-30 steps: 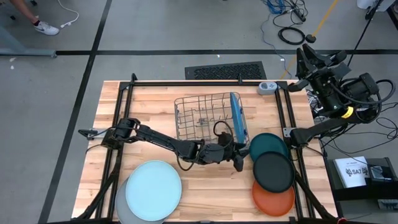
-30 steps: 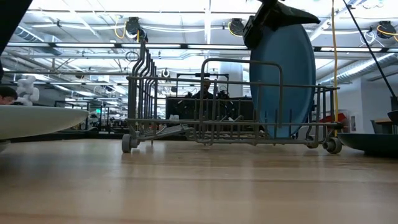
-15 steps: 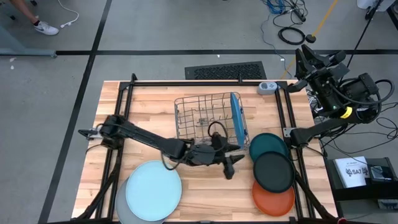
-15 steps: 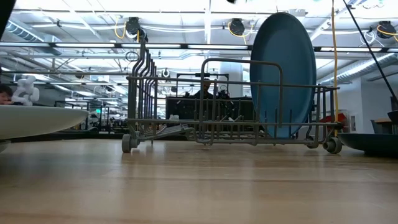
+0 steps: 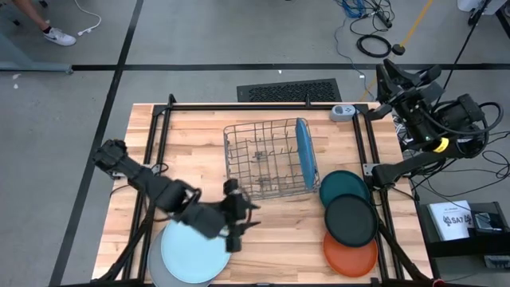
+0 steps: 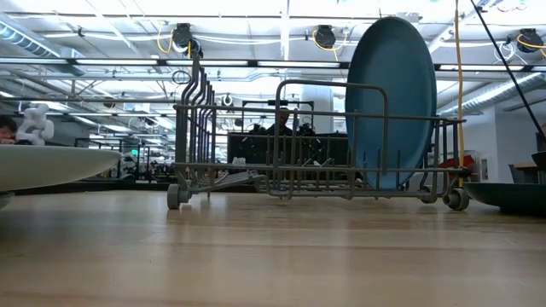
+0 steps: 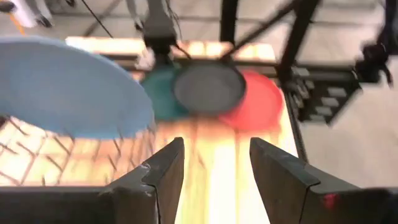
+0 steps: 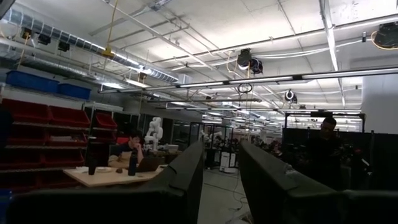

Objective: Sort dishes
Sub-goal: Put the light blue plate into the dish rack

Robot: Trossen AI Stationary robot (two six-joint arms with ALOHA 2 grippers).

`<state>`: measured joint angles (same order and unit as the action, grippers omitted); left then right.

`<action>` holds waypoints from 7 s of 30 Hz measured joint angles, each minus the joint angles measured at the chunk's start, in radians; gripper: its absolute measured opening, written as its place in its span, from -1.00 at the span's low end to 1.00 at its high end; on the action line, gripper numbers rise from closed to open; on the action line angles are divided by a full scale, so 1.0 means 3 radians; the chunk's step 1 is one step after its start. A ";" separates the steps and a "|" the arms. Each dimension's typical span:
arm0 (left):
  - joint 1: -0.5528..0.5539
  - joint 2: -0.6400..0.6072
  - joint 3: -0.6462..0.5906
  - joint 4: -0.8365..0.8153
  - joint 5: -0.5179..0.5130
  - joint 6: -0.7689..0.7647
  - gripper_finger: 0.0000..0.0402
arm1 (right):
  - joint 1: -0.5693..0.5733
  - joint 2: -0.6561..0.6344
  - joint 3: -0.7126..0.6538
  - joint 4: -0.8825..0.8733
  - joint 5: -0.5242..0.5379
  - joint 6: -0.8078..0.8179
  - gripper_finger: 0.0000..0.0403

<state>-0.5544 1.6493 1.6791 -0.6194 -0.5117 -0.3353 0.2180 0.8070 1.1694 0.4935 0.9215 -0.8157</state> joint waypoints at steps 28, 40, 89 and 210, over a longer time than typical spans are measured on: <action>-0.0399 0.0216 -0.0201 -0.2598 0.0310 -0.1131 -0.09 | -0.0001 0.0019 0.0000 -0.0689 -0.0010 0.0596 -0.51; -0.0341 0.0138 -0.1283 -0.2033 0.0598 -0.1072 -0.09 | -0.0001 0.0039 0.0001 -0.0833 -0.0021 0.0689 -0.51; 0.0756 0.0125 -0.1970 -0.0805 0.2004 0.0714 -0.09 | -0.0001 0.0160 0.0001 -0.0879 -0.0023 0.0725 -0.51; 0.0864 0.0103 0.1228 -0.0458 -0.0981 0.4801 -1.00 | -0.0001 0.0160 0.0001 -0.0965 0.0030 0.0778 -0.51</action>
<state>-0.2953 1.6803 2.0476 -0.7570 -0.8062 1.1048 0.2176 0.8551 1.1698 0.2039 0.9306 -0.5823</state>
